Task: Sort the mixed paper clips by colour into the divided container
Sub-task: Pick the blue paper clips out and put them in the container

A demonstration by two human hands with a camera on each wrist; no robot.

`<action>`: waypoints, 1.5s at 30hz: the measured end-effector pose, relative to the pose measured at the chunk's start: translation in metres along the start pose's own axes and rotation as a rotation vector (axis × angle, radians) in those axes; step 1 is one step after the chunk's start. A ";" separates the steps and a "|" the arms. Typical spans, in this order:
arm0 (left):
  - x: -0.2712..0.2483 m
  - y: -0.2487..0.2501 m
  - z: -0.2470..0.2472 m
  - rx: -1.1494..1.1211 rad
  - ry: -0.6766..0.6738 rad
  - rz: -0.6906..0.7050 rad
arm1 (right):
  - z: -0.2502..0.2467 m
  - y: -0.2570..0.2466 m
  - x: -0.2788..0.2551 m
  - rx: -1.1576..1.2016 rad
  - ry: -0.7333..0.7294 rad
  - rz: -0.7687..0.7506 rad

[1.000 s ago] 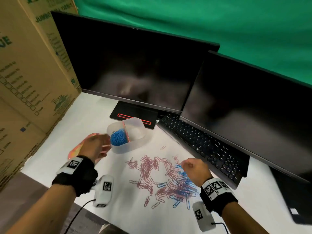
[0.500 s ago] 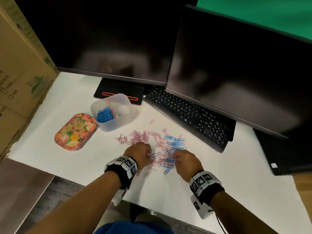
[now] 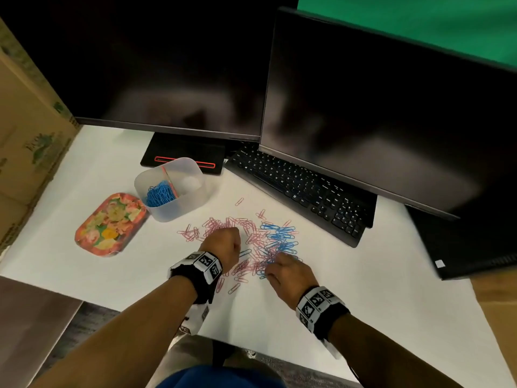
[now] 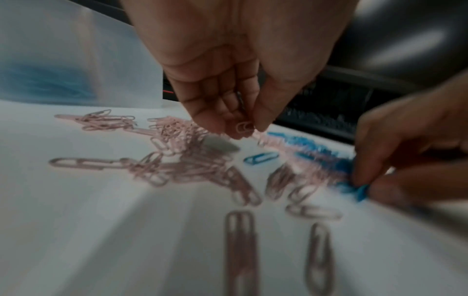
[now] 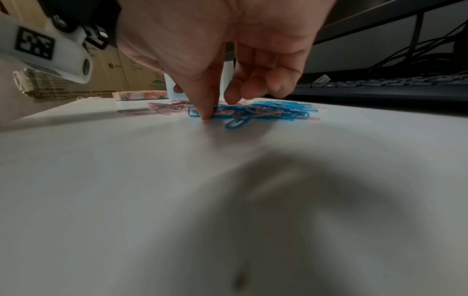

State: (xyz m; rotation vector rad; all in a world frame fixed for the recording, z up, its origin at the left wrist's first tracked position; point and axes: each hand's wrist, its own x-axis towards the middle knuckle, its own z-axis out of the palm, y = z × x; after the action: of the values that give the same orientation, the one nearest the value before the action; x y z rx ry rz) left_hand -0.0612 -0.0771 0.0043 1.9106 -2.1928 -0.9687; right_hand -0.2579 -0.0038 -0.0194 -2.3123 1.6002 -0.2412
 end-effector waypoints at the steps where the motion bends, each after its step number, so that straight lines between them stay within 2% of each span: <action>1: -0.002 0.001 -0.001 -0.094 0.017 0.000 | -0.002 0.000 0.002 0.024 0.019 0.003; 3: -0.004 0.001 -0.003 -0.274 0.023 -0.012 | -0.005 0.005 0.001 0.136 0.038 0.052; 5: -0.005 0.001 -0.004 -0.421 -0.002 -0.048 | -0.008 0.009 -0.001 0.346 0.067 0.170; 8: -0.005 0.006 -0.002 -0.670 -0.096 -0.138 | -0.016 0.013 -0.002 0.833 0.111 0.495; 10: -0.006 0.013 0.000 -0.751 -0.144 -0.176 | -0.022 0.017 -0.001 1.066 0.092 0.645; 15: -0.009 0.029 0.009 -0.839 -0.228 -0.232 | -0.034 0.022 -0.001 1.322 0.070 0.727; 17: -0.010 0.031 0.014 -0.804 -0.246 -0.232 | -0.037 0.022 -0.002 1.385 0.058 0.766; 22: -0.014 0.036 0.030 -0.344 -0.174 -0.037 | -0.041 0.024 -0.002 1.457 0.047 0.831; 26: -0.021 0.035 0.043 0.052 -0.141 0.152 | -0.039 0.029 -0.001 1.247 0.110 0.804; 29: -0.021 0.032 0.046 0.181 -0.137 0.184 | -0.040 0.036 0.000 1.136 0.220 0.783; 32: -0.021 0.031 0.046 0.239 -0.140 0.202 | -0.045 0.038 -0.003 1.183 0.272 0.752; 36: -0.021 0.030 0.044 0.224 -0.147 0.199 | -0.049 0.038 -0.009 1.193 0.183 0.749; 42: -0.017 0.027 0.029 -0.096 -0.144 0.110 | -0.041 0.032 -0.020 1.472 0.104 0.890; 44: -0.015 0.027 0.023 -0.189 -0.197 0.068 | -0.037 0.030 -0.020 1.364 0.031 0.931; 45: -0.014 0.026 0.021 -0.225 -0.218 0.054 | -0.033 0.029 -0.020 1.202 -0.016 0.916</action>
State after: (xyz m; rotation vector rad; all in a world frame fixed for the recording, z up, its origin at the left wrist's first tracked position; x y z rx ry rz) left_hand -0.0904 -0.0557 0.0055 1.7090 -2.1211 -1.4064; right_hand -0.3013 0.0002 0.0025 -0.6271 1.6173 -0.6841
